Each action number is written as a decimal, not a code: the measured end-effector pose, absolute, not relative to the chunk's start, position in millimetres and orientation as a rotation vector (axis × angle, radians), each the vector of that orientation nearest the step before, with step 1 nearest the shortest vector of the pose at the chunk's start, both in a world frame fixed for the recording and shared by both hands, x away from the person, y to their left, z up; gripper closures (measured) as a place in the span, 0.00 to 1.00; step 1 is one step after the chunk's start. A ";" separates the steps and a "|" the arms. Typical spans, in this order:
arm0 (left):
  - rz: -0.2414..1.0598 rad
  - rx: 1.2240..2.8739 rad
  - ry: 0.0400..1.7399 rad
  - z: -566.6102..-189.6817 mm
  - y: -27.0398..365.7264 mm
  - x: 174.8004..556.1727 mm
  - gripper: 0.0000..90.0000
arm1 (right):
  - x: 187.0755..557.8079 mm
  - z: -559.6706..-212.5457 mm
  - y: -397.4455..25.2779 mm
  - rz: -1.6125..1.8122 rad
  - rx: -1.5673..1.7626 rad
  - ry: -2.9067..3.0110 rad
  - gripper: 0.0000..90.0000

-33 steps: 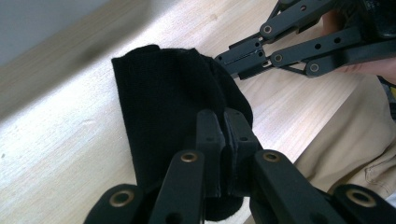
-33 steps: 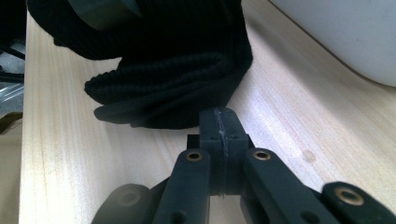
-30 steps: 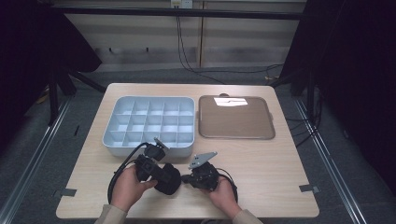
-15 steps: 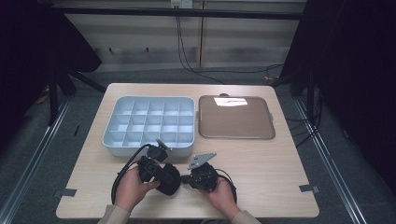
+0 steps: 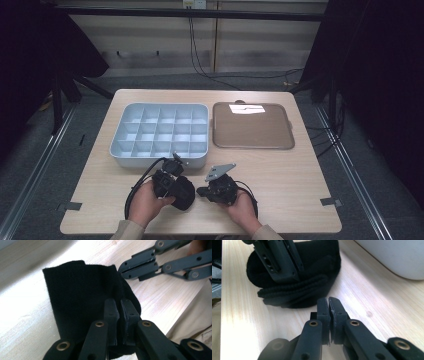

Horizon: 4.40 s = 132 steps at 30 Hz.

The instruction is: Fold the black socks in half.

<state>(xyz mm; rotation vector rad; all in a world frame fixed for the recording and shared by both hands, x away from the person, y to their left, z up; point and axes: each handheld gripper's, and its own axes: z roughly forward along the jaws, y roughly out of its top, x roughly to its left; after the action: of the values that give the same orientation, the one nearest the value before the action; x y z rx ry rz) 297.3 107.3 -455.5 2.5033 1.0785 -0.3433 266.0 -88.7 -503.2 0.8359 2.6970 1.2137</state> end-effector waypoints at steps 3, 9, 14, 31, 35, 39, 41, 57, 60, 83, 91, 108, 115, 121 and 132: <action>-0.346 2.519 1.062 -457.9 104.5 297.2 0.93 | 264.9 -502.2 -92.5 1.208 0.856 2.689 0.96; -0.338 2.522 1.046 -460.4 102.4 297.1 0.94 | 264.1 -499.7 -101.7 1.220 0.888 2.658 0.95; -0.334 2.527 1.046 -461.1 101.5 296.5 0.94 | 262.2 -500.1 -105.8 1.205 0.900 2.655 0.93; -0.322 2.534 1.028 -460.5 101.4 294.8 0.93 | 261.7 -500.6 -109.6 1.196 0.932 2.651 0.90; -0.350 2.510 1.050 -458.8 103.2 295.1 0.89 | 262.0 -500.8 -110.1 1.195 0.943 2.652 0.90; -0.347 2.515 1.052 -456.5 103.5 294.9 0.89 | 261.5 -501.9 -108.4 1.191 0.937 2.655 0.89; -0.335 2.518 1.051 -454.3 102.6 294.0 0.88 | 261.5 -501.8 -107.8 1.190 0.932 2.653 0.88; -0.309 2.480 1.052 -436.1 111.1 295.8 0.80 | 259.9 -503.2 -105.0 1.216 0.919 2.653 0.88; -0.311 2.471 1.059 -433.8 114.4 297.3 0.78 | 259.6 -502.7 -104.0 1.208 0.909 2.658 0.88; -0.289 2.414 1.106 -421.1 130.0 303.4 0.61 | 259.2 -503.0 -100.7 1.214 0.901 2.660 0.88; -0.271 2.394 1.140 -419.5 138.2 305.5 0.57 | 259.6 -503.1 -100.4 1.216 0.899 2.661 0.88; -0.234 2.407 1.176 -426.7 148.2 311.6 0.52 | 259.6 -503.5 -100.2 1.214 0.883 2.658 0.88; -0.227 2.412 1.204 -434.4 148.9 313.1 0.51 | 259.2 -503.2 -99.9 1.213 0.871 2.660 0.87; -0.225 2.422 1.194 -436.4 146.9 313.0 0.50 | 257.1 -501.4 -97.9 1.222 0.855 2.669 0.87; -0.231 2.439 1.191 -442.7 142.2 313.0 0.47 | 253.5 -499.8 -94.7 1.226 0.831 2.679 0.87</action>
<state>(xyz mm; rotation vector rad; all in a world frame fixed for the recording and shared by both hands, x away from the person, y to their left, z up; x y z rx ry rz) 313.0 142.2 -442.7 2.4390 1.1908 -0.2307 253.5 -94.7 -499.8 0.8309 2.6791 1.2263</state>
